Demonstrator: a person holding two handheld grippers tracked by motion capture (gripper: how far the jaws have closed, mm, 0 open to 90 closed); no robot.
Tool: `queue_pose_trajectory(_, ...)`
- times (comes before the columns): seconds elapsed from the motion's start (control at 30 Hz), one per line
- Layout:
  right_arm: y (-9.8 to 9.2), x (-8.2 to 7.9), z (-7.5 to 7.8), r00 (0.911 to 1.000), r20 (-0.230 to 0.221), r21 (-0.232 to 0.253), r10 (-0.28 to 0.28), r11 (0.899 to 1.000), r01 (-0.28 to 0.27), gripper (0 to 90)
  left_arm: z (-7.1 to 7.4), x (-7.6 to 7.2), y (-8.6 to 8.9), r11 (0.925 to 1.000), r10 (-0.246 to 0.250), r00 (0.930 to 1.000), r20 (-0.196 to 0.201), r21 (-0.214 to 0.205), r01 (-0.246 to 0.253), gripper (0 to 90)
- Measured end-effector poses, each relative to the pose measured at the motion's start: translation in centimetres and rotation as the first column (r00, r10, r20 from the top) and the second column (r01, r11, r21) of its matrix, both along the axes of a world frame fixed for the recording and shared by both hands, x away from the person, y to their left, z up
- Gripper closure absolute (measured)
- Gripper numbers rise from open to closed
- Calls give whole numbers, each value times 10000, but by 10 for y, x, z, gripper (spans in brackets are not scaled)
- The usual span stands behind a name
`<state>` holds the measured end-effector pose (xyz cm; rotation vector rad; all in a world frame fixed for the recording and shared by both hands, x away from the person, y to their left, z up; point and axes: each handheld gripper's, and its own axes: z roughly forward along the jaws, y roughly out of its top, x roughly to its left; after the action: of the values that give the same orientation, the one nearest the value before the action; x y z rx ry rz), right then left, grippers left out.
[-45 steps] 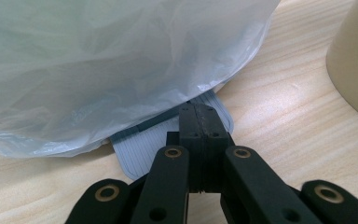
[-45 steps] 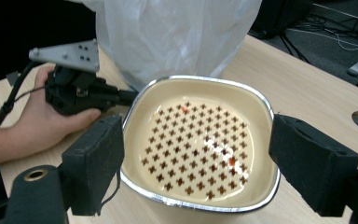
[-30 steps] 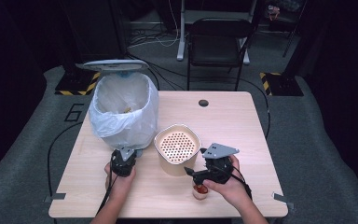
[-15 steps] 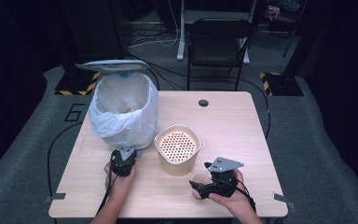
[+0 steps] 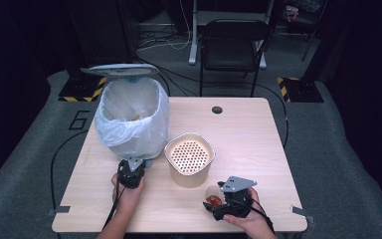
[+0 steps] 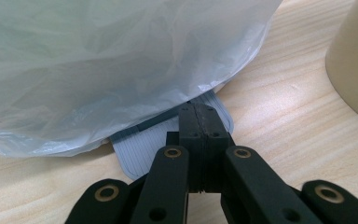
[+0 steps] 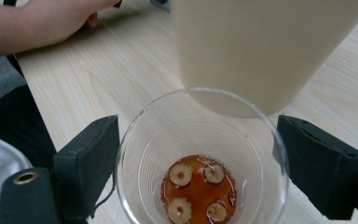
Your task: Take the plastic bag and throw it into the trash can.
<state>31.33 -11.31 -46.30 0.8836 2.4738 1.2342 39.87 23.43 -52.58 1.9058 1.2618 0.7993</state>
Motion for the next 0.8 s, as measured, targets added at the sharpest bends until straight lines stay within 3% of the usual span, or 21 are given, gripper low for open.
queue_pose_trajectory(0.23, 4, 0, -5, 9999, 68, -317, 77, 9995, -75, 208, 0, 0, 0, 10000, -3, 10000, -4, -30, 3, 897)
queue_pose_trajectory(0.53, -3, 4, -4, 9997, 138, -283, -180, 9994, 184, 224, 0, 0, 0, 10000, -5, 10000, 7, -61, 5, 897)
queue_pose_trajectory(0.7, -17, 12, -3, 9961, 125, -217, -873, 9959, 876, 225, 0, 0, 1, 10000, -20, 10000, 8, -75, 20, 897)
queue_pose_trajectory(0.8, -29, 16, 0, 9886, 204, -119, -1493, 9887, 1496, 226, 0, 0, 1, 10000, -20, 10000, 8, -76, 20, 897)
